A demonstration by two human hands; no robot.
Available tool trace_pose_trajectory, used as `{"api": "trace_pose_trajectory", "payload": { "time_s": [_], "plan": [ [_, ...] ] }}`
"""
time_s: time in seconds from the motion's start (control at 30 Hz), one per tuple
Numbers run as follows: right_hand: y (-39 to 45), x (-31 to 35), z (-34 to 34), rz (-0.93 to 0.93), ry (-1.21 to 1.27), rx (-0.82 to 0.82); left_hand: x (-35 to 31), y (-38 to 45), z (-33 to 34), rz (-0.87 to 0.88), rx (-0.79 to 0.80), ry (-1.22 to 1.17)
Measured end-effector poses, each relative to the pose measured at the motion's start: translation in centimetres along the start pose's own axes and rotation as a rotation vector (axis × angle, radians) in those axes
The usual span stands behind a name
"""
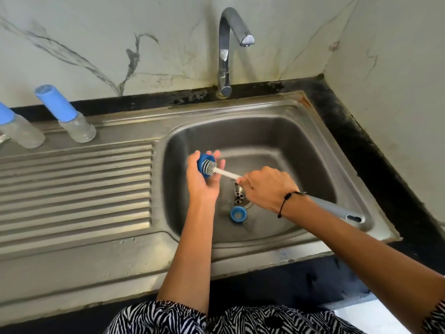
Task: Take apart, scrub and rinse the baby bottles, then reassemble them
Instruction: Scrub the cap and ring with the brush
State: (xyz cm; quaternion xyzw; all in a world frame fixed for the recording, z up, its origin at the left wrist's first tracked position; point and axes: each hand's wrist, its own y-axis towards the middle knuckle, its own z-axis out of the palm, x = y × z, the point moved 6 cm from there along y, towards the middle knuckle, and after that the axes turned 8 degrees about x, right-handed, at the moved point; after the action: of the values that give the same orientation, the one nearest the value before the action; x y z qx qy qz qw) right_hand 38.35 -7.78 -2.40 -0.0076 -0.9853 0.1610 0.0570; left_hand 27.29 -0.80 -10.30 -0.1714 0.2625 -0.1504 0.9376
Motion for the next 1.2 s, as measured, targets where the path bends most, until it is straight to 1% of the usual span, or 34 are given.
{"api": "trace_pose_trajectory", "payload": {
  "time_s": [0.07, 0.17, 0.23, 0.27, 0.33, 0.4, 0.5, 0.6, 0.7, 0.77, 0.87, 0.93, 1.0, 1.07, 1.1, 1.2],
  "plan": [
    [-0.1, 0.1, 0.7, -0.016, -0.003, 0.045, -0.1, 0.3, 0.1, -0.017, 0.004, -0.047],
    [0.6, -0.6, 1.1, 0.017, -0.068, 0.079, 0.8, 0.8, -0.4, -0.054, -0.1, 0.085],
    [1.5, -1.1, 1.3, 0.048, -0.113, 0.095, 1.8, 1.1, -0.7, -0.116, -0.151, 0.093],
    [2.0, -1.3, 1.4, 0.061, -0.118, 0.097, 2.2, 1.2, -0.8, -0.142, -0.159, 0.05],
    [2.7, -1.4, 1.3, 0.081, -0.088, 0.089, 2.3, 1.5, -0.8, -0.14, -0.144, -0.013],
    [2.7, -1.0, 0.8, 0.077, -0.046, 0.062, 1.9, 2.0, -0.8, -0.103, -0.115, 0.018],
    [2.0, -0.1, 0.7, 0.025, -0.028, 0.019, 1.1, 2.5, -1.3, -0.096, -0.126, 0.059],
    [1.5, -0.1, 2.0, 0.015, -0.024, 0.093, 1.2, 2.5, -2.0, -0.133, -0.175, 0.099],
    [2.0, -1.4, 3.3, 0.04, -0.058, 0.186, 2.1, 2.3, -3.1, -0.161, -0.291, 0.265],
    [2.5, -2.4, 3.7, 0.07, -0.057, 0.21, 2.9, 2.9, -3.3, -0.197, -0.312, 0.38],
    [2.9, -3.8, 3.3, 0.133, -0.013, 0.219, 3.0, 4.8, -3.1, -0.18, -0.314, 0.613],
    [3.0, -5.5, 2.8, 0.22, 0.036, 0.204, 2.2, 6.1, -3.3, -0.123, -0.352, 0.755],
    [3.5, -7.5, 2.5, 0.32, 0.103, 0.176, 1.8, 7.1, -3.7, -0.117, -0.375, 0.859],
    [4.7, -9.0, 2.9, 0.398, 0.184, 0.176, 2.5, 8.0, -3.7, -0.14, -0.353, 0.993],
    [5.4, -9.4, 3.4, 0.422, 0.219, 0.192, 3.1, 8.3, -3.4, -0.138, -0.324, 1.098],
    [7.7, -9.6, 5.3, 0.439, 0.287, 0.247, 5.7, 8.9, -2.0, -0.12, -0.187, 1.517]
  ]
}}
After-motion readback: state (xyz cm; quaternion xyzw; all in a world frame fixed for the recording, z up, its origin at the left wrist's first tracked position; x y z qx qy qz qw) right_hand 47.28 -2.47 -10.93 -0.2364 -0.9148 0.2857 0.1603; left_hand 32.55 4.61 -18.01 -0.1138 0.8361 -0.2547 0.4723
